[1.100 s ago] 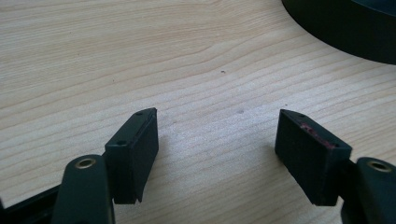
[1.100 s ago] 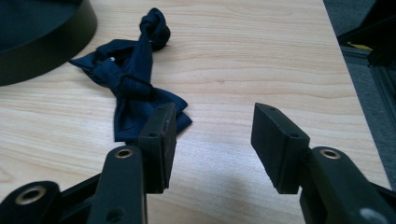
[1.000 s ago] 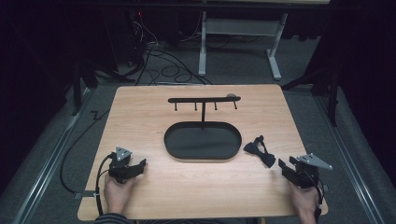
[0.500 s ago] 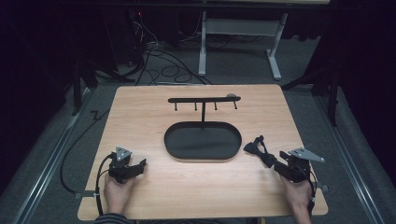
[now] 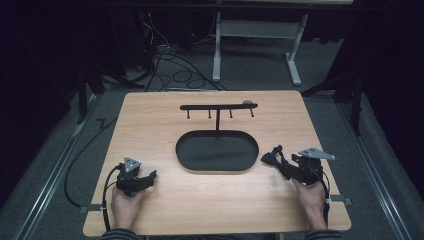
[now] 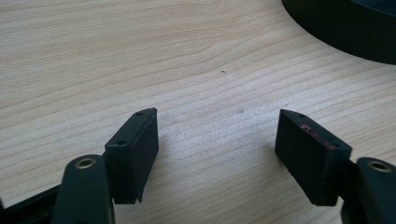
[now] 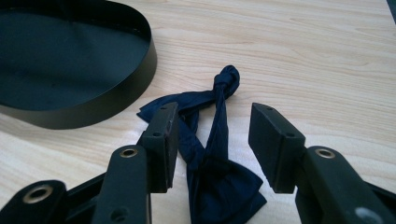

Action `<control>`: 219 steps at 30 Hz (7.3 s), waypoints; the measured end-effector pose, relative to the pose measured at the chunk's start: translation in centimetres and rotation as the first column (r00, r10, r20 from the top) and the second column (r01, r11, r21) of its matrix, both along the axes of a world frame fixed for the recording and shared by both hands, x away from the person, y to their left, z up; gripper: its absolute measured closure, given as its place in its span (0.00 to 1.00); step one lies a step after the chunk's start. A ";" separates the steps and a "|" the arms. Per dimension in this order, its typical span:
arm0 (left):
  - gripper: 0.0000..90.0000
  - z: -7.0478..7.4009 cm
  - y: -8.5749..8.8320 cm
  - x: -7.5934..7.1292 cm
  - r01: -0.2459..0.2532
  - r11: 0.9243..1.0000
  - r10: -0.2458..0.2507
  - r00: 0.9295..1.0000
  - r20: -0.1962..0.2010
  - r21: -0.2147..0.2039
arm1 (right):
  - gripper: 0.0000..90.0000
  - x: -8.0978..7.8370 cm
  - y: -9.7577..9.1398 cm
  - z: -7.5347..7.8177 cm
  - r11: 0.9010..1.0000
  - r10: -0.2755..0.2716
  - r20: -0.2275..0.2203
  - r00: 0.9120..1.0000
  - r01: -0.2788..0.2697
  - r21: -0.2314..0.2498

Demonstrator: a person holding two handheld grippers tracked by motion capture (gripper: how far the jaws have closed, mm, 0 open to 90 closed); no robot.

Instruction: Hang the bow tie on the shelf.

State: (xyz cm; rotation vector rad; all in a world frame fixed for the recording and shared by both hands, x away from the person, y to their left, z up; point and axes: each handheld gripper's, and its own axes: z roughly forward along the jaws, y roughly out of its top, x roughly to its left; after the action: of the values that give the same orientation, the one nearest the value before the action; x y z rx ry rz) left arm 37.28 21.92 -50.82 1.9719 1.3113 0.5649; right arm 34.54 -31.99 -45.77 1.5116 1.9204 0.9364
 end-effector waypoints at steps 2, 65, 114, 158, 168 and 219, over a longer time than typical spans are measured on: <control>0.34 0.0 0.0 0.0 0.000 1.000 0.000 1.000 0.000 0.000 | 0.63 0.5 0.1 -0.1 1.000 0.002 -0.004 1.000 -0.002 -0.008; 0.34 0.0 0.0 0.0 0.001 1.000 -0.001 1.000 -0.001 0.000 | 1.00 2.4 0.6 0.2 0.998 0.040 -0.021 0.999 -0.041 -0.046; 0.34 0.0 0.0 0.0 0.001 1.000 -0.001 1.000 -0.001 0.000 | 1.00 -0.2 2.6 5.4 0.984 0.175 0.125 0.977 -0.168 -0.066; 0.34 0.0 0.0 0.0 0.000 1.000 0.000 1.000 0.000 0.000 | 1.00 0.8 5.7 8.1 0.953 0.299 0.172 0.939 -0.302 -0.008; 0.34 0.0 0.0 0.0 0.000 1.000 0.000 1.000 0.000 0.000 | 1.00 1.6 6.2 8.7 0.946 0.318 0.178 0.931 -0.325 0.010; 0.34 0.0 0.0 0.0 0.000 1.000 0.000 1.000 0.000 0.001 | 1.00 6.7 6.8 10.9 0.954 0.285 0.197 0.938 -0.297 0.033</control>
State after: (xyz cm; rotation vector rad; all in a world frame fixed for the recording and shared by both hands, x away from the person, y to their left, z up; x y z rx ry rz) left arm 37.28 21.91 -50.82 1.9726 1.3108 0.5660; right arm 41.26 -25.18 -34.91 1.1386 2.0223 1.2317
